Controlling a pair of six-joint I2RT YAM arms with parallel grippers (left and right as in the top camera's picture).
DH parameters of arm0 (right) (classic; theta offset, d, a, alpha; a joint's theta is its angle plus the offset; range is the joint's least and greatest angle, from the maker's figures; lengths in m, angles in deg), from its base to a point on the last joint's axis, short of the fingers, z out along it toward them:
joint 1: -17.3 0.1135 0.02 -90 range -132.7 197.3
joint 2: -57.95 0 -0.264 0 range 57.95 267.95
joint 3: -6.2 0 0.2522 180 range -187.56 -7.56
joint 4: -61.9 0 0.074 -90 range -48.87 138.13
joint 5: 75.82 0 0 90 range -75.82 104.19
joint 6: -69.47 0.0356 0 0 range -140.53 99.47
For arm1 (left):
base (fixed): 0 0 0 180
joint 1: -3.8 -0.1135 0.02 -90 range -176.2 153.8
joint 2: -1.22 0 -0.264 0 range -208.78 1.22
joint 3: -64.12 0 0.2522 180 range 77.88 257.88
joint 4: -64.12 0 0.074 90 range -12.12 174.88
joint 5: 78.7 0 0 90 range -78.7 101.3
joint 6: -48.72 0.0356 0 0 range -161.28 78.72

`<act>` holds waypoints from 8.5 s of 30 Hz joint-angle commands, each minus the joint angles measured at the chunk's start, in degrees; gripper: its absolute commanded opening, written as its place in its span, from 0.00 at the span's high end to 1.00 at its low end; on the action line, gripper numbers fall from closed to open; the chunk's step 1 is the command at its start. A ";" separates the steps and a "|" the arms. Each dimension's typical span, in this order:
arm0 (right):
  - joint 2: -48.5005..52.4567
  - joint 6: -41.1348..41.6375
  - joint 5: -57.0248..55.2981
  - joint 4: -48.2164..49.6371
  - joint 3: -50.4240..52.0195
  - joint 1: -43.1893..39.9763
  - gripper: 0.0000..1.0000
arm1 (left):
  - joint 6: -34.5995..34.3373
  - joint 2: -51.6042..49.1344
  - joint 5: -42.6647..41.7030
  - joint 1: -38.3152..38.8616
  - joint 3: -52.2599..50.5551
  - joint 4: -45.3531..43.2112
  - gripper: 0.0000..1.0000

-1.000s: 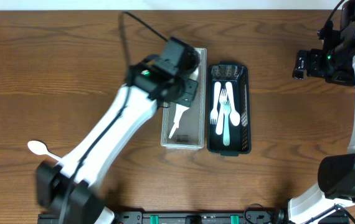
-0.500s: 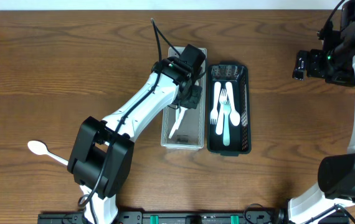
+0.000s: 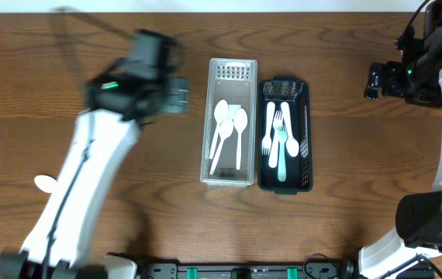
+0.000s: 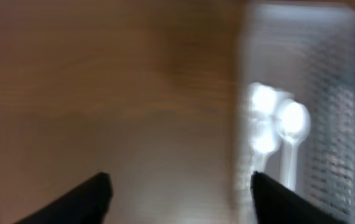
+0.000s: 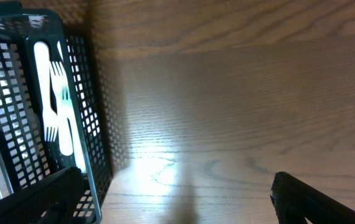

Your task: Pack container

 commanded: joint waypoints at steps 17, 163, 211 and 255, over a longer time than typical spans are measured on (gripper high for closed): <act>0.42 0.02 0.42 -0.46 0.09 -0.04 0.01 | -18.27 -4.66 -2.03 -50.16 -17.11 -0.66 0.02; -3.80 -2.91 1.20 37.27 12.76 3.15 0.01 | 5.29 -1.11 7.52 -13.16 -8.33 -23.54 0.02; -70.10 -3.87 -6.69 40.50 75.80 3.37 0.01 | 5.31 63.45 7.54 -5.33 -61.99 -34.18 0.02; -103.43 -12.20 3.39 84.11 112.41 10.82 0.01 | 5.31 63.45 7.54 -5.33 -61.99 -34.07 0.02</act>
